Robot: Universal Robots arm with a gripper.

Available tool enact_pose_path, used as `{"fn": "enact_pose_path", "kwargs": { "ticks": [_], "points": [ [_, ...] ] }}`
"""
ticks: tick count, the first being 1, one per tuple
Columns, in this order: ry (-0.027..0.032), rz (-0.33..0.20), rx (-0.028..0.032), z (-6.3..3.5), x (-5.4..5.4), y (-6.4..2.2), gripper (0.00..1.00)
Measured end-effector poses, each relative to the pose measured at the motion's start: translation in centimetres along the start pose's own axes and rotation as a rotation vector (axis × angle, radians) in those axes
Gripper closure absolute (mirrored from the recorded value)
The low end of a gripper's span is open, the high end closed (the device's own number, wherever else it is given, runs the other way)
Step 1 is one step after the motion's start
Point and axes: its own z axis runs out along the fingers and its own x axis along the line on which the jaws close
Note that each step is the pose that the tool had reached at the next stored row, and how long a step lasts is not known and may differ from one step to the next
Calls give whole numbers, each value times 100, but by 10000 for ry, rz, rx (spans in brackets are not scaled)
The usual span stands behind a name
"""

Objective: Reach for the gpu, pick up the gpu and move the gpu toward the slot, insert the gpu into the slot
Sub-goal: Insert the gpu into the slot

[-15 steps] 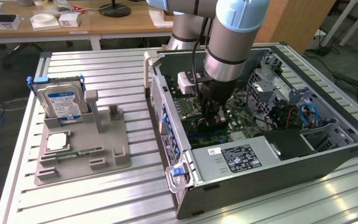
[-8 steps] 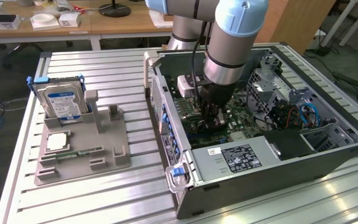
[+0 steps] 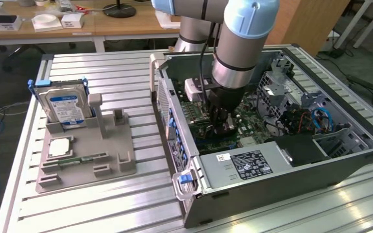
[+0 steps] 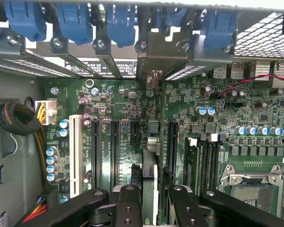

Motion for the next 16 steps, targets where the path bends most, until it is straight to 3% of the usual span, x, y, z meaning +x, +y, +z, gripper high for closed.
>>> {"fn": "enact_pose_path", "kwargs": {
  "ticks": [6,16],
  "points": [
    [4,-2,-1,50,2,10,74],
    [3,0,0,51,2,11,74]
  ]
}}
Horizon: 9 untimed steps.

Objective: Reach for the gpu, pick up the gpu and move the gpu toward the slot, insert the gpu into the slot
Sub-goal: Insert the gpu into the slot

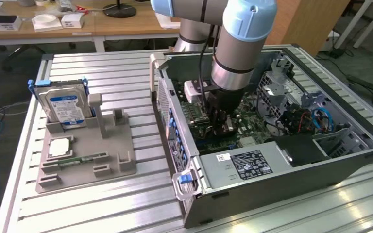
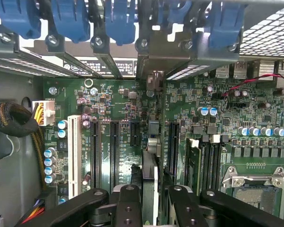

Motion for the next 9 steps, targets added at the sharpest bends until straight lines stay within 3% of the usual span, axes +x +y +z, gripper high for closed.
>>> {"fn": "enact_pose_path", "kwargs": {
  "ticks": [9],
  "points": [
    [-12,2,3,0,-1,1,73]
  ]
}}
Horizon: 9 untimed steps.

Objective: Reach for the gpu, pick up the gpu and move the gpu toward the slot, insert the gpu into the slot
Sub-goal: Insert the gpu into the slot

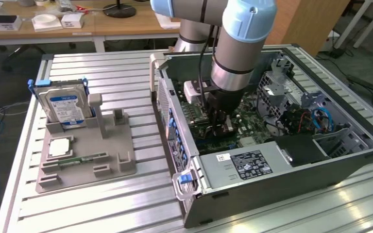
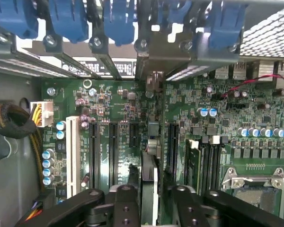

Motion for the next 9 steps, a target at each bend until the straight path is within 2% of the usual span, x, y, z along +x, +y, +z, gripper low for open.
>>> {"fn": "enact_pose_path", "kwargs": {
  "ticks": [1,9],
  "points": [
    [5,0,-2,-5,0,0,66],
    [3,-3,16,-125,-4,-4,66]
  ]
}}
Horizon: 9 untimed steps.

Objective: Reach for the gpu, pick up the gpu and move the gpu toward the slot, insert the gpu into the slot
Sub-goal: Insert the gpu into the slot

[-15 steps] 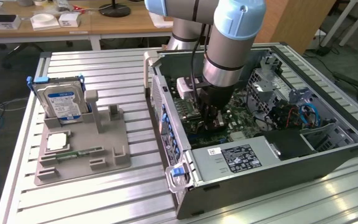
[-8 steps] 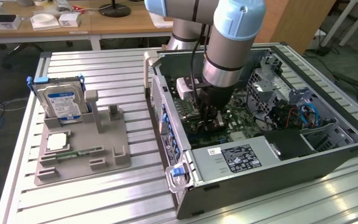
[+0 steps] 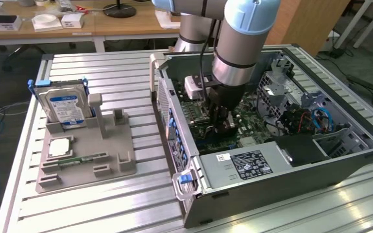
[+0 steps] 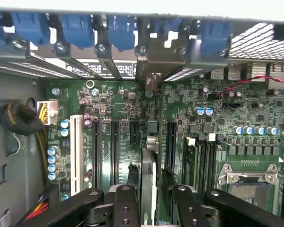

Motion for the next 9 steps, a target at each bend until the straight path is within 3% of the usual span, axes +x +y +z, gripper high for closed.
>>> {"fn": "enact_pose_path", "kwargs": {
  "ticks": [9],
  "points": [
    [-1,-1,38,-176,-7,-4,66]
  ]
}}
